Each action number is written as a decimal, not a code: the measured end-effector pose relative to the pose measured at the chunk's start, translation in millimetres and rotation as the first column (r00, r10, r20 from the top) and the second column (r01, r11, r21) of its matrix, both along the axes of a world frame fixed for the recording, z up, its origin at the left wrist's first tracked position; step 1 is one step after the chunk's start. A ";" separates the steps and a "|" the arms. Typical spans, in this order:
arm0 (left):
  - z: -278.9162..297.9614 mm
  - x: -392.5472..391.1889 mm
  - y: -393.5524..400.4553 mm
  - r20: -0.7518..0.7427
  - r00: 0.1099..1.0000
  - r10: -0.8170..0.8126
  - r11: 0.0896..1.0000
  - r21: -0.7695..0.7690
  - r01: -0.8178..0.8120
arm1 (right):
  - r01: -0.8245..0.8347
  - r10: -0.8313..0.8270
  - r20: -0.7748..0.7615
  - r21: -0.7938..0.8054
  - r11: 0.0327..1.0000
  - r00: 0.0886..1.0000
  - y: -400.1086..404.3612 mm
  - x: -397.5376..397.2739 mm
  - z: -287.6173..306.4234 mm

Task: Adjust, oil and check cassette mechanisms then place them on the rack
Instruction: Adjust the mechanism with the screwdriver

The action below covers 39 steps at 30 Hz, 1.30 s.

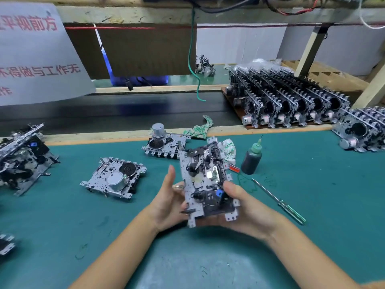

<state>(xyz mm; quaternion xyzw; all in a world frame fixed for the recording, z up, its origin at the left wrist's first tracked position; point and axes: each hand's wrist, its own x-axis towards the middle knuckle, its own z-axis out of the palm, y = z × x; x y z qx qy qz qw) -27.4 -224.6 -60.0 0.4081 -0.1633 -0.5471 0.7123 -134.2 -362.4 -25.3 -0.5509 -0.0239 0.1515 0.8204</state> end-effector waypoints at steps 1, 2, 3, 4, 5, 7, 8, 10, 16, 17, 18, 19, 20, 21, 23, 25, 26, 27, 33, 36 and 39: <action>1.3 -1.1 -0.4 -0.101 0.995 0.004 0.999 -0.040 -0.008 | 0.006 0.000 -0.048 0.114 0.993 0.999 6.3 1.0 -3.1; 3.3 -3.0 0.6 -0.153 0.988 -0.010 0.994 -0.113 -0.008 | 0.044 -0.028 -0.088 0.183 0.982 0.996 10.7 2.2 -7.4; 5.8 -4.7 1.6 -0.168 0.985 -0.046 0.982 -0.190 0.014 | 0.083 -0.063 -0.104 0.202 0.976 0.993 13.2 2.2 -9.2; 8.4 -6.9 3.0 -0.167 0.983 -0.076 0.970 -0.241 0.034 | 0.122 -0.109 -0.105 0.125 0.985 0.988 14.7 1.6 -10.0; 9.1 -8.2 3.8 -0.168 0.982 -0.091 0.964 -0.263 0.044 | 0.171 -0.174 -0.076 -0.048 0.984 0.982 14.8 0.4 -10.0; 1.6 -6.5 5.6 -0.161 0.985 -0.065 0.967 -0.253 0.023 | 0.317 -0.311 0.099 -0.508 0.801 0.945 10.7 -6.1 -5.1; -2.2 -5.7 6.7 -0.144 0.988 -0.049 0.967 -0.255 0.010 | 0.434 -0.375 0.244 -0.680 0.591 0.894 5.8 -10.0 -4.2; -5.7 -6.2 5.6 -0.126 0.992 -0.016 0.969 -0.245 -0.016 | 0.539 -0.418 0.447 -0.832 0.131 0.791 -10.9 -18.4 -4.0; -14.5 -2.3 -0.1 -0.191 0.978 0.086 0.987 -0.119 -0.110 | -0.114 -0.457 0.092 -0.908 -0.404 0.885 -60.2 -23.8 -15.4; -14.2 -2.2 -0.7 -0.219 0.971 0.092 0.988 -0.101 -0.117 | -0.090 -0.409 0.054 -0.941 -0.325 0.911 -63.8 -22.6 -15.6; -14.6 -2.4 -0.8 -0.242 0.965 0.101 0.989 -0.083 -0.124 | -0.019 -0.344 0.053 -0.979 -0.202 0.938 -66.6 -21.0 -15.3; -15.0 -1.9 -0.7 -0.264 0.958 0.109 0.989 -0.069 -0.131 | 0.058 -0.284 0.064 -0.998 -0.028 0.957 -67.0 -18.3 -14.1; -15.9 -1.1 -0.8 -0.289 0.950 0.118 0.988 -0.058 -0.140 | 0.124 -0.239 0.085 -0.980 0.155 0.967 -65.1 -14.1 -12.3; -16.9 -0.1 -0.9 -0.311 0.943 0.121 0.988 -0.052 -0.144 | 0.167 -0.209 0.107 -0.941 0.294 0.972 -61.8 -8.3 -9.5; -18.4 1.1 -0.3 -0.321 0.940 0.116 0.989 -0.048 -0.139 | 0.182 -0.178 0.110 -0.864 0.469 0.978 -54.1 5.8 -4.8; -19.2 2.8 0.6 -0.325 0.939 0.110 0.990 -0.049 -0.133 | 0.116 -0.132 0.035 -0.727 0.677 0.991 -45.8 18.4 -4.6; -20.1 3.5 0.7 -0.334 0.936 0.109 0.990 -0.050 -0.134 | 0.074 -0.103 -0.008 -0.647 0.759 0.995 -42.9 21.9 -6.2; -21.3 4.2 0.7 -0.345 0.932 0.107 0.990 -0.052 -0.133 | 0.041 -0.082 -0.045 -0.578 0.815 0.996 -41.0 23.0 -7.8; -23.8 9.3 0.7 -0.371 0.925 0.088 0.993 -0.036 -0.109 | 0.003 -0.056 -0.122 -0.395 0.919 0.991 -45.0 13.6 -17.1; -25.2 9.9 -0.6 -0.376 0.922 0.091 0.993 -0.029 -0.110 | -0.085 0.037 -0.125 -0.405 0.911 0.991 -43.1 13.4 -18.5; -27.1 9.4 -2.3 -0.384 0.919 0.082 0.994 -0.035 -0.103 | -0.094 0.024 -0.161 -0.445 0.891 0.987 -36.9 15.0 -19.9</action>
